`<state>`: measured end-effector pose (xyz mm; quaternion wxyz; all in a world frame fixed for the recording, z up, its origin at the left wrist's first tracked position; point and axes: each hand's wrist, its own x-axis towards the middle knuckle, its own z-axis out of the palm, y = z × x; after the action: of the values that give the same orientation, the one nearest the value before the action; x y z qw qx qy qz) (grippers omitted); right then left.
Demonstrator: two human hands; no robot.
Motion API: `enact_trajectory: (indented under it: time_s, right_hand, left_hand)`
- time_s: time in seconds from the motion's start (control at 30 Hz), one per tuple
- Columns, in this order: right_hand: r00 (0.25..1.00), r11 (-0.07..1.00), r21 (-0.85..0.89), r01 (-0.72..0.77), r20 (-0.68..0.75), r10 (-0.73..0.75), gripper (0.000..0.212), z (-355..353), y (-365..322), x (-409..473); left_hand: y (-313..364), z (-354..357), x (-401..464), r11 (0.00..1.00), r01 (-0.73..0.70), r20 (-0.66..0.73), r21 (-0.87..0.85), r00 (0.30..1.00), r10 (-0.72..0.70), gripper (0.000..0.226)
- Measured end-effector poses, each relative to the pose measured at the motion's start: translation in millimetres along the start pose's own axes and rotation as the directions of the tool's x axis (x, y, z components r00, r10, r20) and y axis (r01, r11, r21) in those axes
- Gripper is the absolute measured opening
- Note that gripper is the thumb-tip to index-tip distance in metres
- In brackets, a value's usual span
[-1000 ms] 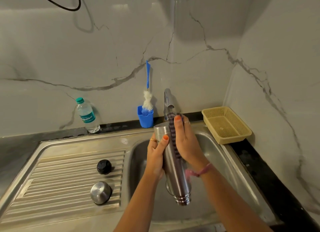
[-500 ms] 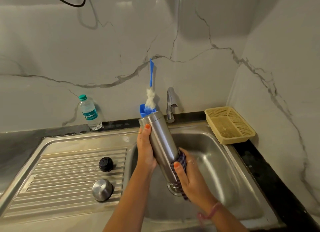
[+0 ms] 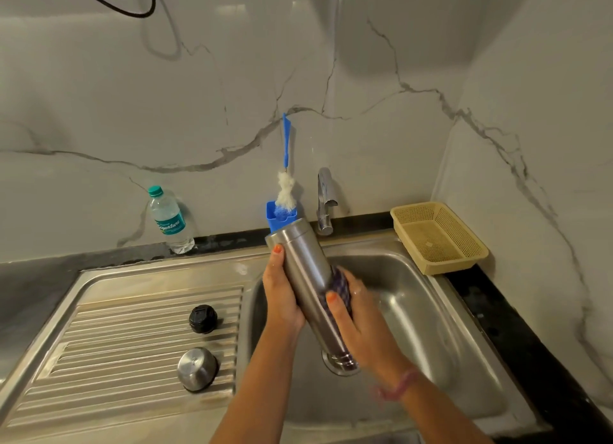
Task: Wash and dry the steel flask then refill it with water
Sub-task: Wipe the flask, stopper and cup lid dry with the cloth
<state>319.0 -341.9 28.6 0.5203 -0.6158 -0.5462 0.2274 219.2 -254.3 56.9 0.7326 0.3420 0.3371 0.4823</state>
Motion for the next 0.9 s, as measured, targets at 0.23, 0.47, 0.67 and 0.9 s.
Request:
enact_trajectory:
  time_s: [0.23,0.47,0.67,0.9]
  right_hand:
    - [0.997,0.997,-0.044,-0.062,-0.037,0.061,0.063,4,11,-22]
    - [0.997,0.999,-0.042,-0.007,-0.073,0.004,0.075,-2,-46,73]
    - [1.000,0.996,0.084,0.003,-0.017,-0.002,0.067,-3,-50,87]
    - [0.999,0.998,-0.037,-0.041,0.005,0.041,0.059,6,18,-5]
  left_hand:
    - [-7,-7,1,0.999,0.017,-0.029,0.030,0.999,-0.016,0.076]
    - [-15,12,-12,0.991,-0.012,0.023,0.135,1.000,0.009,0.071]
    - [-9,11,-6,0.986,-0.110,0.019,0.125,0.994,0.109,0.052]
    - [6,0,5,0.995,-0.093,-0.093,0.020,0.991,0.094,0.070]
